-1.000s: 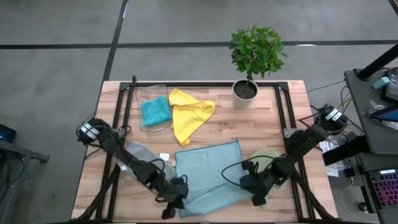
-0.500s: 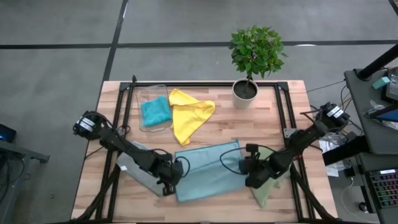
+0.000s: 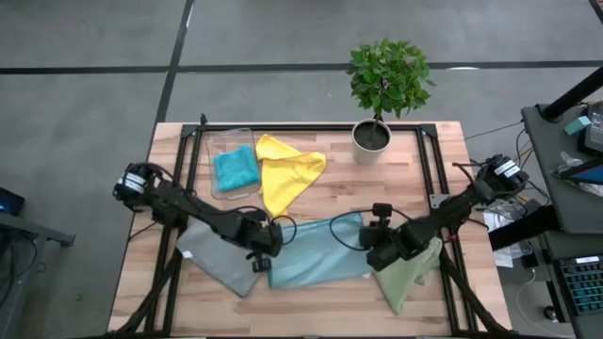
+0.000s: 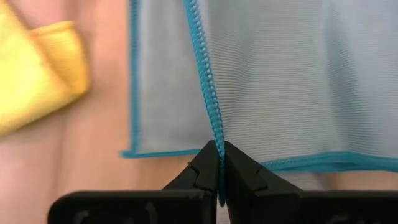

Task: Fold microfiber towels
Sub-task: Fold the light blue microfiber towel

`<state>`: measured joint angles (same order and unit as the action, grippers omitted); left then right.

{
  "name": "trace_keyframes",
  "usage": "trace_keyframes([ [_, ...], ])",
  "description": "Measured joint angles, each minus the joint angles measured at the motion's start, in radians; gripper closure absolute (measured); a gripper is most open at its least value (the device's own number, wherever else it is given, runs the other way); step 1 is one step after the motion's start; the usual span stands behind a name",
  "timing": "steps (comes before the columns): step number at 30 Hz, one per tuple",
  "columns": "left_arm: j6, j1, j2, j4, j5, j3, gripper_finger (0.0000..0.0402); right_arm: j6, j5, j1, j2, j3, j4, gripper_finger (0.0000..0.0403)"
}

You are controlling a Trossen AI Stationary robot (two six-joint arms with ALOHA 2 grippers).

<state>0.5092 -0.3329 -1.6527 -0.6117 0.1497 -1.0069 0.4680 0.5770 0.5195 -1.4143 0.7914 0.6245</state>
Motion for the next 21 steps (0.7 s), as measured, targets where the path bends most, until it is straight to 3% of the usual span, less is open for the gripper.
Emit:
trace_keyframes([
  [21,-0.154,0.092,0.001,-0.130,0.050,0.000,0.0402,-0.034,0.001,-0.052,-0.001,0.000,-0.009,0.0394],
])
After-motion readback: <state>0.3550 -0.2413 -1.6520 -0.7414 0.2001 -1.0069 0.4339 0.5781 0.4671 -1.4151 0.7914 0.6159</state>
